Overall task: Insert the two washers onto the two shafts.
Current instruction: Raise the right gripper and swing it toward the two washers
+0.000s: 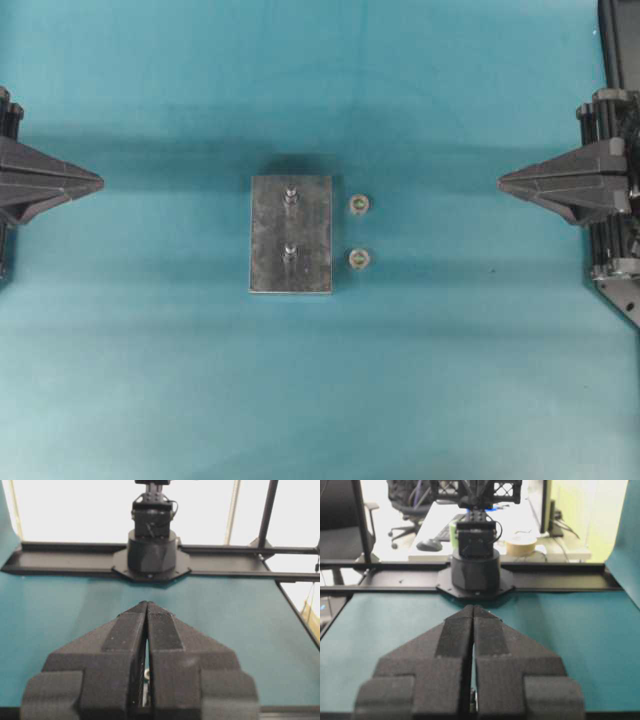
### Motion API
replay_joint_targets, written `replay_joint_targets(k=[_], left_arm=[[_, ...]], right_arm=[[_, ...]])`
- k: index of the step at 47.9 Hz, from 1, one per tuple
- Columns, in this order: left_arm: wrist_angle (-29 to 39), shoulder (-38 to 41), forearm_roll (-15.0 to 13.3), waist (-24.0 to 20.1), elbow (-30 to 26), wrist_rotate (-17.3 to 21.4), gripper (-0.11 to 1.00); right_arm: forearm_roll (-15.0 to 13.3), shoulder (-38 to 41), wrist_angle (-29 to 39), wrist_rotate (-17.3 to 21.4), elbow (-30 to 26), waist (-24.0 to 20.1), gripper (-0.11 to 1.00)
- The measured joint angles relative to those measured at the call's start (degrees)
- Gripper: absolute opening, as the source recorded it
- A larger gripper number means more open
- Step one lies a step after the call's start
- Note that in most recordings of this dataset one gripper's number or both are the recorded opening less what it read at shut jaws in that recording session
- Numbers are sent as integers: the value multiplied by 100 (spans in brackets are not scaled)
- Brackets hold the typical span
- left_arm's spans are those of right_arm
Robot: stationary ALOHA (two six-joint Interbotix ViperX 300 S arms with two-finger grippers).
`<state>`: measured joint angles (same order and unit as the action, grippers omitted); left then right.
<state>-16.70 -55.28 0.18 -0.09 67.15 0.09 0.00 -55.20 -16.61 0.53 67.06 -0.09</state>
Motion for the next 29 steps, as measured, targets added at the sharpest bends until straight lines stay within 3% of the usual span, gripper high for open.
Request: replay_joint_targets(k=[4,12,23,29], left_arm=[[53,44,18,9,0,-193,0],[457,378,35,26,-149,-501,0],[1916,870,62,9,-765,-536,0],[2250,1283,62,9,-879,-536,0]], right_arm=[[167,0,26,44,53,26,1],[1116,44,615,466,62,308,1],[1204,378,1767,527,-396,501,1],[1081,835,2382,527,-624,659,1]])
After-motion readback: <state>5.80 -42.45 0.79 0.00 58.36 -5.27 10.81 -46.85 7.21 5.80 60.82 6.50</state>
